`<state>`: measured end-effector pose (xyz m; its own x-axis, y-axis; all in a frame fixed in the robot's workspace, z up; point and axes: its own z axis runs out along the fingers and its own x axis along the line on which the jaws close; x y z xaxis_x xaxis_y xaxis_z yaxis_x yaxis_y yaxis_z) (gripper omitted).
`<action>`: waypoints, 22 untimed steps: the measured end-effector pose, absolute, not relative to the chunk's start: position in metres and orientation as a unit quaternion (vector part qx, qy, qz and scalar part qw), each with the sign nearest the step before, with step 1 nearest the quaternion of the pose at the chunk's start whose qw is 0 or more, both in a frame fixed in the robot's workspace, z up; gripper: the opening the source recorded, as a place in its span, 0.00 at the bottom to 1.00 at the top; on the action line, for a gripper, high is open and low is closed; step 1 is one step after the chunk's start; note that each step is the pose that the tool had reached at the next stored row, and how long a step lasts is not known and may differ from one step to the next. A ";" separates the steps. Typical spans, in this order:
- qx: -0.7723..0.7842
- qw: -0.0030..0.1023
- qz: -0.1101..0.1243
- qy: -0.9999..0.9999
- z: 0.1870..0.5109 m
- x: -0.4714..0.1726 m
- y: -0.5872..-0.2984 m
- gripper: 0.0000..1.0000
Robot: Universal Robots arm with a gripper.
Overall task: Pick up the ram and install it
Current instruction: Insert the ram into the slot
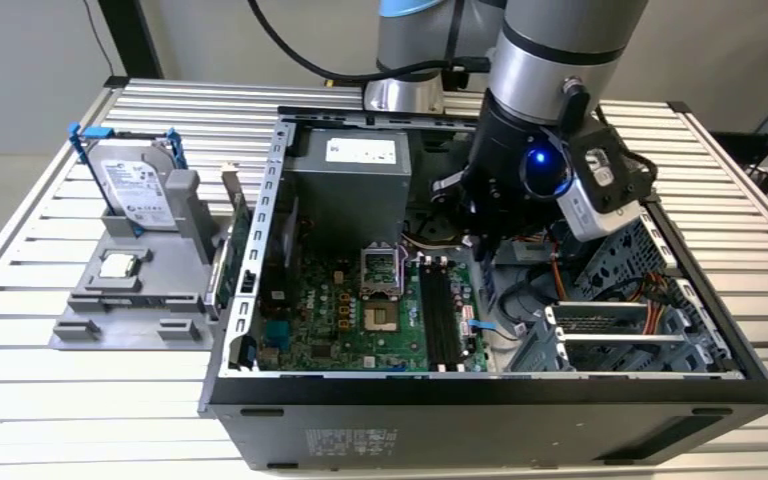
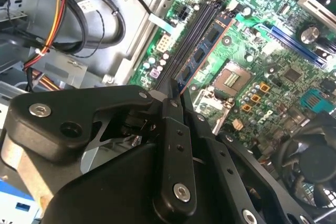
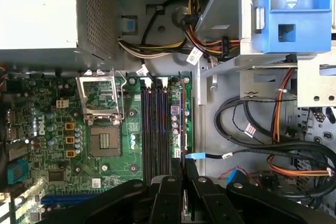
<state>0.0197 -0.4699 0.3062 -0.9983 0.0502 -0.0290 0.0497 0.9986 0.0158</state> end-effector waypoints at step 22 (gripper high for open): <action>0.025 0.015 0.007 1.000 0.285 0.020 -0.470 0.00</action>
<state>0.0197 -0.4699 0.2848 -0.9983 0.0502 -0.0293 0.0498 0.9986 0.0157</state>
